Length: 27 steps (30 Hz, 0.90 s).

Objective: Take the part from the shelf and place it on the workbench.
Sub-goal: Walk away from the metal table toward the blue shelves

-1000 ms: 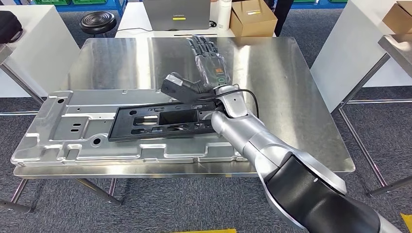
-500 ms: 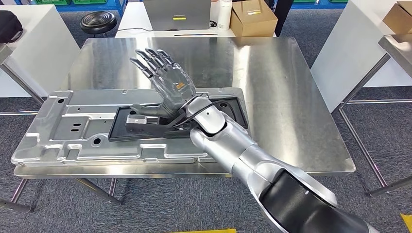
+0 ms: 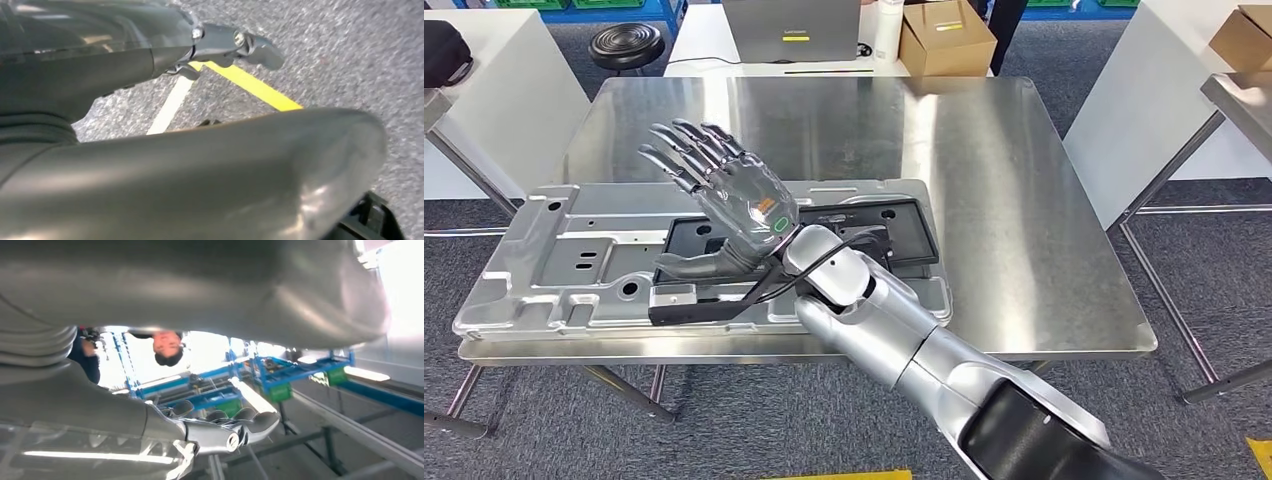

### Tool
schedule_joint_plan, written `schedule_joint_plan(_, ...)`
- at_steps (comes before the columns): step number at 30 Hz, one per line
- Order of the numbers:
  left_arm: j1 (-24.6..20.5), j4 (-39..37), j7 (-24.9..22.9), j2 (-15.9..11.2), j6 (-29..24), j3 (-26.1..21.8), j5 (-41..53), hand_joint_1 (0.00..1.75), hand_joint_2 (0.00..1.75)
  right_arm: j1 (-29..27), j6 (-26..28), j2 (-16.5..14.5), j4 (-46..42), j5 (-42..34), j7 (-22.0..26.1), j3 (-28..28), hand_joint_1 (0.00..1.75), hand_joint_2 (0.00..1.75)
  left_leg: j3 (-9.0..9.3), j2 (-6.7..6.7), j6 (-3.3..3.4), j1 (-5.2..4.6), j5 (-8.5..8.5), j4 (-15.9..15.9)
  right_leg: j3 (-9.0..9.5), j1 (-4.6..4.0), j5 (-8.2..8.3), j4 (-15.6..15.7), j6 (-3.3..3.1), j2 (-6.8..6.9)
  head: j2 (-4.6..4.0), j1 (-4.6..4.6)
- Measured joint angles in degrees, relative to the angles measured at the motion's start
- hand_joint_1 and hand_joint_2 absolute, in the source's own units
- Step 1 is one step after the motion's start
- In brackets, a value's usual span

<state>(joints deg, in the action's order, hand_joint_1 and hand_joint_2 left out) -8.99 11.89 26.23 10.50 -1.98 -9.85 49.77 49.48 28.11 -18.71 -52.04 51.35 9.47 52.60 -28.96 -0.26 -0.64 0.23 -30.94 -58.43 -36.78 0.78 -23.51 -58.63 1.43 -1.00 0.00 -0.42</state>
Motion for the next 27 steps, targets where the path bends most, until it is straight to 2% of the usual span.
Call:
schedule_joint_plan(4, 0.00, 0.00, -0.05, -0.01, -0.07, -0.14, -0.17, 0.00, 0.00, -0.40, -0.47, 0.12, -1.94, -0.21, -0.25, 0.00, 0.00, 0.00, -0.02, 0.00, 0.06, -0.10, 0.01, -0.11, 0.12, 0.03, 0.20, 0.25, 0.09, 0.00, 0.00, 0.41)
schedule_joint_plan(10, 0.00, 0.00, 0.02, -0.07, -0.27, -0.26, -0.40, 0.00, 0.00, -1.63, -0.85, 0.15, -3.49, -0.54, -0.02, 0.06, 0.00, 0.00, -0.19, 0.00, 0.18, -0.34, -0.04, -0.37, 0.11, 0.31, 0.39, 0.43, 0.40, 0.01, 0.00, 0.31)
schedule_joint_plan(13, -0.02, 0.00, 0.01, -0.09, -0.39, -0.27, -0.42, 0.00, 0.00, -1.94, -1.03, 0.17, -4.15, -0.63, 0.14, 0.10, 0.00, 0.00, -0.16, 0.12, 0.74, -0.10, 0.38, 0.02, 0.01, 0.29, 0.49, 0.59, 0.83, 0.02, 0.00, 0.11)
schedule_joint_plan(14, -0.04, 0.00, 0.01, -0.09, -0.40, -0.27, -0.42, 0.00, 0.00, -1.97, -1.06, 0.20, -4.40, -0.68, 0.15, 0.10, 0.00, 0.00, -0.11, 0.24, 1.04, 0.17, 0.66, 0.32, -0.35, 0.21, 0.03, 0.08, 0.99, 0.06, 0.00, 0.14)
schedule_joint_plan(15, -0.06, 0.00, 0.02, -0.09, -0.40, -0.27, -0.42, 0.00, 0.00, -1.99, -1.08, 0.25, -4.62, -0.73, 0.16, 0.09, 0.00, 0.00, -0.07, 0.37, 1.28, 0.48, 0.91, 0.61, -1.21, 0.13, -0.98, -1.53, 1.09, 0.11, 0.00, 0.33)
schedule_joint_plan(16, -0.04, 0.00, 0.02, -0.09, -0.40, -0.27, -0.42, 0.00, 0.00, -2.07, -1.09, 0.32, -4.78, -0.79, 0.17, 0.09, 0.00, 0.00, -0.05, 0.51, 1.39, 0.65, 1.05, 0.75, -2.69, 0.15, -2.52, -4.48, 1.15, 0.17, 0.00, 0.64)
schedule_joint_plan(18, 0.02, 0.00, 0.02, -0.09, -0.40, -0.27, -0.42, 0.00, 0.00, -2.38, -1.14, 0.58, -4.92, -0.89, 0.18, 0.10, 0.00, 0.00, -0.12, 0.63, 1.41, 0.82, 1.08, 0.77, -6.38, 0.28, -5.51, -12.28, 1.26, 0.23, 0.00, 1.32)
schedule_joint_plan(19, 0.05, 0.00, 0.02, -0.09, -0.40, -0.27, -0.42, 0.00, 0.00, -2.59, -1.17, 0.74, -4.92, -0.93, 0.17, 0.11, 0.00, 0.00, -0.11, 0.67, 1.33, 0.91, 1.03, 0.75, -7.66, 0.39, -6.00, -14.86, 1.33, 0.27, 0.00, 1.48)
schedule_joint_plan(20, 0.05, 0.00, 0.02, -0.09, -0.40, -0.27, -0.42, 0.00, 0.00, -2.75, -1.19, 0.88, -4.92, -0.95, 0.17, 0.13, 0.00, 0.00, -0.07, 0.67, 1.18, 1.05, 0.94, 0.71, -7.96, 0.49, -5.43, -15.28, 1.39, 0.31, 0.00, 1.58)
schedule_joint_plan(21, 0.05, 0.00, 0.02, -0.09, -0.40, -0.27, -0.42, 0.00, 0.00, -2.84, -1.20, 0.98, -4.95, -0.97, 0.17, 0.15, 0.00, 0.00, 0.04, 0.62, 0.92, 1.25, 0.77, 0.65, -7.11, 0.59, -3.84, -13.28, 1.46, 0.36, 0.00, 1.69)
schedule_joint_plan(22, 0.04, 0.00, 0.02, -0.09, -0.40, -0.27, -0.42, 0.00, 0.00, -2.87, -1.21, 1.03, -5.02, -0.97, 0.17, 0.15, 0.00, 0.00, 0.21, 0.56, 0.52, 1.48, 0.51, 0.55, -5.40, 0.70, -1.70, -9.52, 1.53, 0.44, 0.00, 1.82)
schedule_joint_plan(23, 0.02, 0.00, 0.02, -0.10, -0.40, -0.27, -0.42, 0.00, 0.00, -2.85, -1.21, 1.09, -5.10, -0.97, 0.18, 0.16, 0.00, 0.00, 0.29, 0.52, 0.04, 1.59, 0.20, 0.44, -3.56, 0.68, -0.24, -5.88, 1.61, 0.52, 0.00, 1.99)
schedule_joint_plan(24, -0.03, 0.00, 0.02, -0.11, -0.39, -0.27, -0.42, 0.00, 0.00, -2.83, -1.21, 1.09, -5.21, -0.98, 0.19, 0.16, 0.00, 0.00, 0.25, 0.46, -0.45, 1.59, -0.04, 0.28, -1.98, 0.63, 0.49, -2.76, 1.46, 0.58, 0.00, 2.12)
schedule_joint_plan(25, -0.08, 0.00, 0.03, -0.13, -0.39, -0.27, -0.42, 0.00, 0.00, -2.85, -1.21, 1.13, -5.31, -1.00, 0.20, 0.17, 0.00, 0.00, 0.12, 0.44, -0.88, 1.51, -0.18, 0.17, -1.14, 0.55, 0.47, -1.16, 1.24, 0.60, 0.00, 2.11)
schedule_joint_plan(27, -0.15, 0.00, 0.04, -0.14, -0.38, -0.27, -0.42, 0.00, 0.00, -2.97, -1.23, 1.20, -5.40, -1.03, 0.19, 0.21, 0.00, 0.00, -0.12, 0.45, -1.48, 1.39, -0.15, 0.22, -0.95, 0.32, -0.44, -0.73, 0.48, 0.52, 0.00, 1.76)
